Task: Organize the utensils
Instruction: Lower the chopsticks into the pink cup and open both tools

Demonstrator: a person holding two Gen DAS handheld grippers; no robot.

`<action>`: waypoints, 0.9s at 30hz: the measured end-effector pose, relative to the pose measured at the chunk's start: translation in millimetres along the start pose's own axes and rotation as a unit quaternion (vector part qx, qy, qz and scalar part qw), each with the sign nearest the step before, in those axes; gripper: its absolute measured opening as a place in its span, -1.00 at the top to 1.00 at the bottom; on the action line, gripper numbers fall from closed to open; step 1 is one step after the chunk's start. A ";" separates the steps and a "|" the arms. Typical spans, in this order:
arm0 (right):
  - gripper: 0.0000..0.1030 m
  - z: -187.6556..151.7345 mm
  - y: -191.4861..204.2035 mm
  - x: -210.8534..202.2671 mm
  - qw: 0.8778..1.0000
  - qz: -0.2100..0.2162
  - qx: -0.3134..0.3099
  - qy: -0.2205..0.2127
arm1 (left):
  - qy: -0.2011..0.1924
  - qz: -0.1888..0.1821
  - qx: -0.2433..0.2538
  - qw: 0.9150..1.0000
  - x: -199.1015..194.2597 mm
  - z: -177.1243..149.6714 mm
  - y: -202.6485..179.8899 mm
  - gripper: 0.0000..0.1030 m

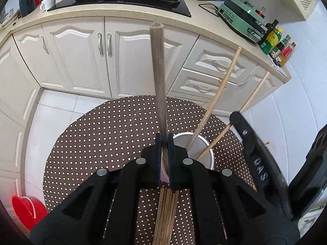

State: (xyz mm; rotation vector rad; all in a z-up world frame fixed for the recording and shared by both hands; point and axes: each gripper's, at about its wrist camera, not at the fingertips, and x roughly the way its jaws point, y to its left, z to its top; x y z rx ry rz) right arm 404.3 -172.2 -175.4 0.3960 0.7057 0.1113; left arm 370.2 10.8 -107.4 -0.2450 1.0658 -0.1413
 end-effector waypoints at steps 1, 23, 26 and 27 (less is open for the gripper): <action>0.90 -1.9 1.2 0.8 1.000 0.001 -0.002 0.004 | -0.002 -0.001 -0.001 1.000 -0.1 -0.4 0.5 0.87; 0.06 -16.6 -10.3 -17.4 0.998 -0.003 -0.011 0.060 | 0.007 0.005 0.003 1.000 12.1 -23.2 5.3 0.06; 0.02 -18.3 -14.0 -21.6 0.998 -0.006 -0.013 0.064 | 0.007 0.009 0.006 1.000 10.6 -26.4 5.3 0.05; 0.00 -18.8 -15.2 -23.4 0.998 -0.009 -0.014 0.063 | 0.006 0.011 0.010 1.000 10.1 -27.0 4.3 0.05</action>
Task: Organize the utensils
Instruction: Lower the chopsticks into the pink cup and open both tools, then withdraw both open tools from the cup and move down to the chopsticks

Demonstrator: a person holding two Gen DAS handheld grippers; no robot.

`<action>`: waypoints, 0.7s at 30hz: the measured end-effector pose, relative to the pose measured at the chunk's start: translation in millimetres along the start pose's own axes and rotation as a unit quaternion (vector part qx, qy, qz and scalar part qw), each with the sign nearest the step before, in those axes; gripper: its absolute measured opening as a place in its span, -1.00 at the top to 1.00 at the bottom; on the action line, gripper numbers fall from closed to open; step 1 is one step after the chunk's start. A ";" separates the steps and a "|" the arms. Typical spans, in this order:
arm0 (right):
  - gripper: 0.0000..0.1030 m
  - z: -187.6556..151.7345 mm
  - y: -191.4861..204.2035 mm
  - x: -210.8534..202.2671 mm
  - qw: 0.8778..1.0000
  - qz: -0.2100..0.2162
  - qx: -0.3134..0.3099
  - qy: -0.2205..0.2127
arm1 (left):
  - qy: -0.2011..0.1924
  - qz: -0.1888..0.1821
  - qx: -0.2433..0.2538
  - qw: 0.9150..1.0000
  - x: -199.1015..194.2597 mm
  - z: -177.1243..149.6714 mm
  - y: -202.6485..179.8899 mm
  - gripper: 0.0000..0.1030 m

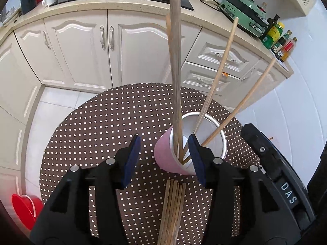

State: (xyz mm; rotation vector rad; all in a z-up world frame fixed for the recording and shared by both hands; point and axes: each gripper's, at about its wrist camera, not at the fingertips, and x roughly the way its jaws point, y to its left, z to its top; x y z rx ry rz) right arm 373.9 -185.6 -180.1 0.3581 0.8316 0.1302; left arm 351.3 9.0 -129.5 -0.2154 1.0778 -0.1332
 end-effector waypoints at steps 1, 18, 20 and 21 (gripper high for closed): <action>-0.01 -1.1 -1.2 -1.8 1.000 -0.003 0.000 0.000 | -0.001 0.003 0.004 1.000 -1.1 -1.0 -1.0 0.05; -0.18 -21.7 -11.3 -46.8 1.000 -0.028 0.007 -0.004 | -0.018 0.016 0.042 0.999 -34.2 -31.9 -16.0 0.03; -0.26 -24.6 -12.3 -53.8 1.000 -0.029 0.007 -0.006 | -0.018 0.017 0.046 0.999 -38.7 -36.9 -18.3 0.02; -0.30 -26.1 -12.3 -57.7 0.999 -0.031 0.007 -0.009 | -0.019 0.017 0.047 0.999 -40.2 -38.7 -19.1 0.01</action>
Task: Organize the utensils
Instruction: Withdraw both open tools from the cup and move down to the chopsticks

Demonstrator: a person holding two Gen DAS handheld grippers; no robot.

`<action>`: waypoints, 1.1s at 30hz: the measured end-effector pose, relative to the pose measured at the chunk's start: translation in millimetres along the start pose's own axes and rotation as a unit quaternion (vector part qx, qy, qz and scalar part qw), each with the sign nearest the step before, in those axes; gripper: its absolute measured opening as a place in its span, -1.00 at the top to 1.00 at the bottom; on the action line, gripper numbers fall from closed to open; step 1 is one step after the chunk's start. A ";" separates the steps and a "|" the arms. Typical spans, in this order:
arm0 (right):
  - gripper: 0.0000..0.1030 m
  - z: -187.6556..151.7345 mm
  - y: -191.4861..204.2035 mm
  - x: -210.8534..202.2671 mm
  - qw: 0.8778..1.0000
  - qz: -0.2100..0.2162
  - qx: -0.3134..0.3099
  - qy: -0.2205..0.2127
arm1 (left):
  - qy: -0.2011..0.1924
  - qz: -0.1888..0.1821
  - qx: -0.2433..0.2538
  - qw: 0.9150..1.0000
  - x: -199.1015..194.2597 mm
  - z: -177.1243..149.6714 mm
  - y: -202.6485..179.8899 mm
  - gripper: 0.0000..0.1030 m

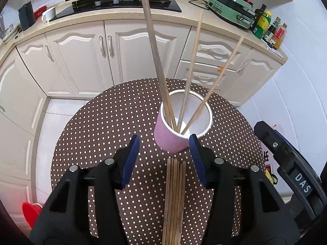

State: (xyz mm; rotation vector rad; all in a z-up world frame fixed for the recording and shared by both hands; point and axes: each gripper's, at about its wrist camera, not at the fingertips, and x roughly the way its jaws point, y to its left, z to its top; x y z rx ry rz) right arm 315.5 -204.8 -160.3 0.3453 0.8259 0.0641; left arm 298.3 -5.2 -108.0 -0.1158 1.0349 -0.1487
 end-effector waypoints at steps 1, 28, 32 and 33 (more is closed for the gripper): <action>-0.31 -1.5 0.0 -2.7 1.000 -0.001 -0.001 -0.002 | -0.001 0.000 0.001 1.000 -2.5 -2.5 -0.8 0.01; -0.44 -63.3 18.5 -16.3 0.995 -0.018 -0.063 0.075 | 0.039 0.022 0.012 0.999 -14.4 -75.5 15.8 -0.19; -0.44 -74.0 19.5 -3.8 0.992 -0.020 -0.066 0.107 | 0.058 0.029 0.015 0.998 -6.5 -86.1 19.0 -0.21; -0.43 -77.6 19.2 -1.4 0.991 -0.021 -0.066 0.113 | 0.064 0.030 0.014 0.997 -3.4 -90.0 20.5 -0.21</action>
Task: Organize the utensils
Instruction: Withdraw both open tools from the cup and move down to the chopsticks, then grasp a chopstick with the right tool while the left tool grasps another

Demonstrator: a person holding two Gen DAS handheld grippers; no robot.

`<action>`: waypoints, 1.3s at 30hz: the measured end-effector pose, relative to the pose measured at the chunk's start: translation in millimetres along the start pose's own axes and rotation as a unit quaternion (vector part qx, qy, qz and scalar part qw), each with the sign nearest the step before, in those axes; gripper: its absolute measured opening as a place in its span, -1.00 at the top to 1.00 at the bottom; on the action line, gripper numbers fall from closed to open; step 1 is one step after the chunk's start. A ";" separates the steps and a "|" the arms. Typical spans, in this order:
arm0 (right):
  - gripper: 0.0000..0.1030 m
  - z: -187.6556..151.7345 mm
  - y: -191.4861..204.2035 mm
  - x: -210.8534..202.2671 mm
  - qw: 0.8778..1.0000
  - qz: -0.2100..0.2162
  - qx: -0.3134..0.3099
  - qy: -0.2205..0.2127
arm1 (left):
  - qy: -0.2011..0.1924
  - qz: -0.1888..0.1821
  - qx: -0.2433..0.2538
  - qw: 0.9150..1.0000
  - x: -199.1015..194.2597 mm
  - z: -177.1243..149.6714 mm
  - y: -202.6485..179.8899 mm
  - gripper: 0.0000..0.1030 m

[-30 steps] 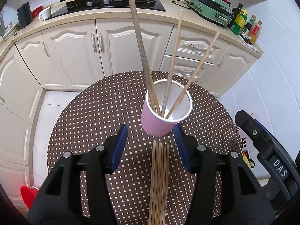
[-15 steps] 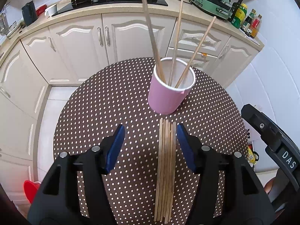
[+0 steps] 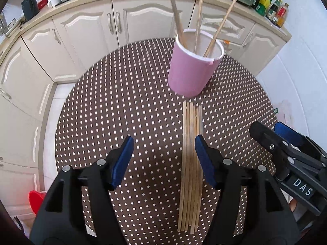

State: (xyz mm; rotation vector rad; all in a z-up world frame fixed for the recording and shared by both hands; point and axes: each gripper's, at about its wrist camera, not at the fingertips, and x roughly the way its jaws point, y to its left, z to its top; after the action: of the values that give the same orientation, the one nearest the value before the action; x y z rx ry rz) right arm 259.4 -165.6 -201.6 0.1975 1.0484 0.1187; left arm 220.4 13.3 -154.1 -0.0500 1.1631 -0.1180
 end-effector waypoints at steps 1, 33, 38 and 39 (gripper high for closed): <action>-0.43 -2.1 0.2 2.8 1.000 0.000 -0.001 0.006 | 0.004 0.001 -0.001 1.000 2.3 -2.3 0.9 -0.21; -0.44 -43.7 19.3 94.0 0.986 -0.047 -0.031 0.157 | 0.107 0.007 -0.001 0.994 77.2 -35.9 39.6 -0.23; -0.44 -42.2 34.3 104.4 0.985 -0.059 -0.036 0.157 | 0.108 0.002 0.002 0.994 85.1 -31.3 45.4 -0.25; -0.45 -41.7 36.0 106.5 0.985 -0.061 -0.034 0.159 | 0.108 0.001 0.002 0.994 86.5 -29.6 46.0 -0.26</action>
State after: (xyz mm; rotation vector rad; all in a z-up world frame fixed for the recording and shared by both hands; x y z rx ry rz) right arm 275.8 -105.7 -304.2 0.0519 1.3698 0.0775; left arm 230.2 49.3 -249.4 -0.0321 1.3787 -0.1264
